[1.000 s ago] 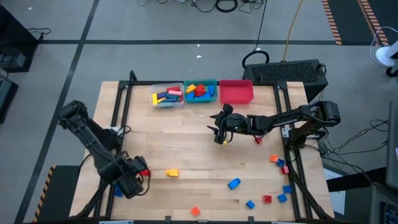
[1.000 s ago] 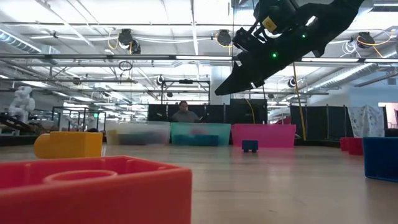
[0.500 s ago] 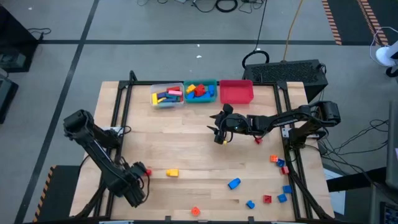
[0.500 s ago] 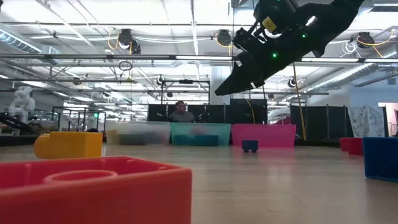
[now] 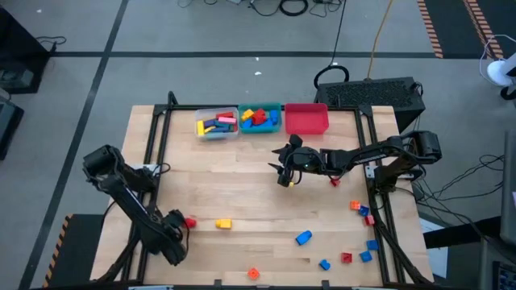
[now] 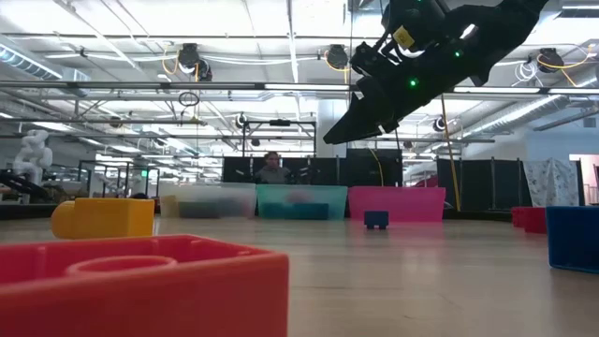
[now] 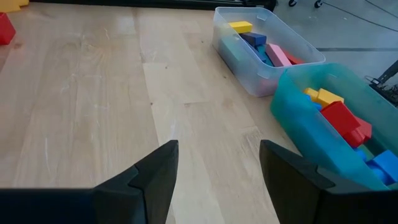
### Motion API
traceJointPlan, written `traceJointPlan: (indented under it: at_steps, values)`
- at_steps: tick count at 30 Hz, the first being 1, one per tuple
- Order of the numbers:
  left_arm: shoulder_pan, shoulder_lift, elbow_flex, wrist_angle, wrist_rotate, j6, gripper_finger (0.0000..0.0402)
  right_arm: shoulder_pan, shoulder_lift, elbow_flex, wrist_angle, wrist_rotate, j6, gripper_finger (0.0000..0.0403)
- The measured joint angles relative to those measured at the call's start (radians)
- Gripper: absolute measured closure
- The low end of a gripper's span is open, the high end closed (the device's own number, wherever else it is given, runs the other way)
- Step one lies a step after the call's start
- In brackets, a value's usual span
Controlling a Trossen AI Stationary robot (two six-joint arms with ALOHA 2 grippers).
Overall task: Sort blocks by size
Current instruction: Put the yellow 1 stud game piece into the green bin
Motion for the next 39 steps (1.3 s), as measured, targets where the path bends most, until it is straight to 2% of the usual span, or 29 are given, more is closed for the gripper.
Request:
traceJointPlan:
  at_steps: [6,13,16,24,28,32,39]
  values:
    - [0.0,0.0,-0.083,0.07,0.027,-0.021,0.0146,0.0,0.0,0.0,0.0,0.0,-0.002,0.0193]
    - [0.0,0.0,-0.129,0.065,0.022,-0.061,0.0155,0.0,0.0,0.0,0.0,0.0,-0.002,0.0193]
    - [0.0,0.0,-0.131,0.055,0.02,-0.061,0.0187,0.0,0.0,0.0,0.0,0.0,-0.002,0.0193]
    - [0.006,-0.003,-0.129,0.03,0.016,-0.061,0.0323,0.0,0.0,0.0,0.001,0.0,-0.002,0.0193]
    - [0.034,-0.003,-0.113,0.0,0.017,-0.049,0.0371,0.0,0.0,0.0,0.002,0.0,-0.002,0.0193]
    - [0.08,-0.008,-0.084,-0.011,-0.008,0.022,0.0392,0.0,0.0,0.0,0.001,0.0,-0.002,0.0193]
    - [0.178,-0.055,-0.074,0.014,-0.092,0.097,0.0394,0.0,0.0,0.0,-0.004,0.0,-0.002,0.0193]
